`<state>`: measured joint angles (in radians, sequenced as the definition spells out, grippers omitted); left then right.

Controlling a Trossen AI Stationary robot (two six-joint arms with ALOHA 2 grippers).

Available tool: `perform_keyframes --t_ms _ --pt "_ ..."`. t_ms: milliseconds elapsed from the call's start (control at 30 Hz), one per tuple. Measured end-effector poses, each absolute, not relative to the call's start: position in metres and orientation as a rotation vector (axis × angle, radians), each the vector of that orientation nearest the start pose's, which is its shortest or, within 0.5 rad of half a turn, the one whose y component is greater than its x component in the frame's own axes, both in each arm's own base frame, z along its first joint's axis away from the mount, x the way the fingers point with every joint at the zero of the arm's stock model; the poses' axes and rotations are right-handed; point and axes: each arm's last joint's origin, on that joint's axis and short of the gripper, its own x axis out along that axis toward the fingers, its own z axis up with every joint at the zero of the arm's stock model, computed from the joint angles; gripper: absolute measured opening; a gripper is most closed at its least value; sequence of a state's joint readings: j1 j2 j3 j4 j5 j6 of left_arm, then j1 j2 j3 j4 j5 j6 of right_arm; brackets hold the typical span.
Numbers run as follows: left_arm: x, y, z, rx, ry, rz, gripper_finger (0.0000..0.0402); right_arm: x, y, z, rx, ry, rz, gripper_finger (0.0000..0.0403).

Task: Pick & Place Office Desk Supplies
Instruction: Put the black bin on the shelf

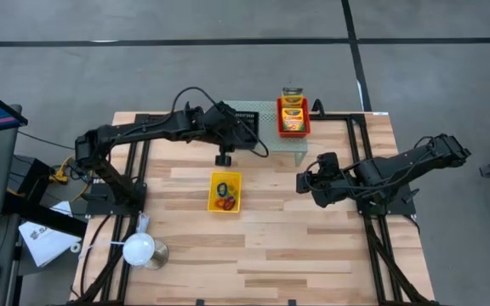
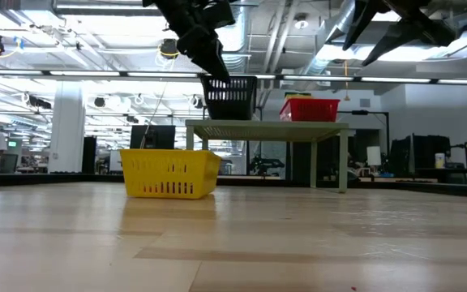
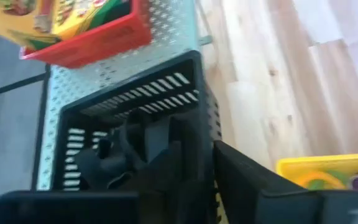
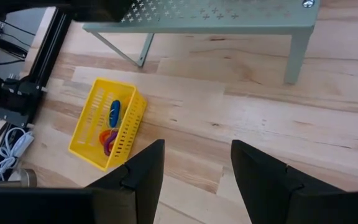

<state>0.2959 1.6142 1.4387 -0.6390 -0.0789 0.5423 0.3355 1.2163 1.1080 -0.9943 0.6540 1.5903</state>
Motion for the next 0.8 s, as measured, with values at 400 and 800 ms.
perform_keyframes --t_ms 400,800 --pt "0.327 0.126 0.314 0.444 0.900 0.183 0.0156 0.213 0.055 0.303 0.927 0.491 -0.923 0.0182" --pt "0.333 0.116 0.321 0.188 0.795 0.304 0.0157 0.213 0.055 0.303 0.924 0.493 -0.922 0.0182"
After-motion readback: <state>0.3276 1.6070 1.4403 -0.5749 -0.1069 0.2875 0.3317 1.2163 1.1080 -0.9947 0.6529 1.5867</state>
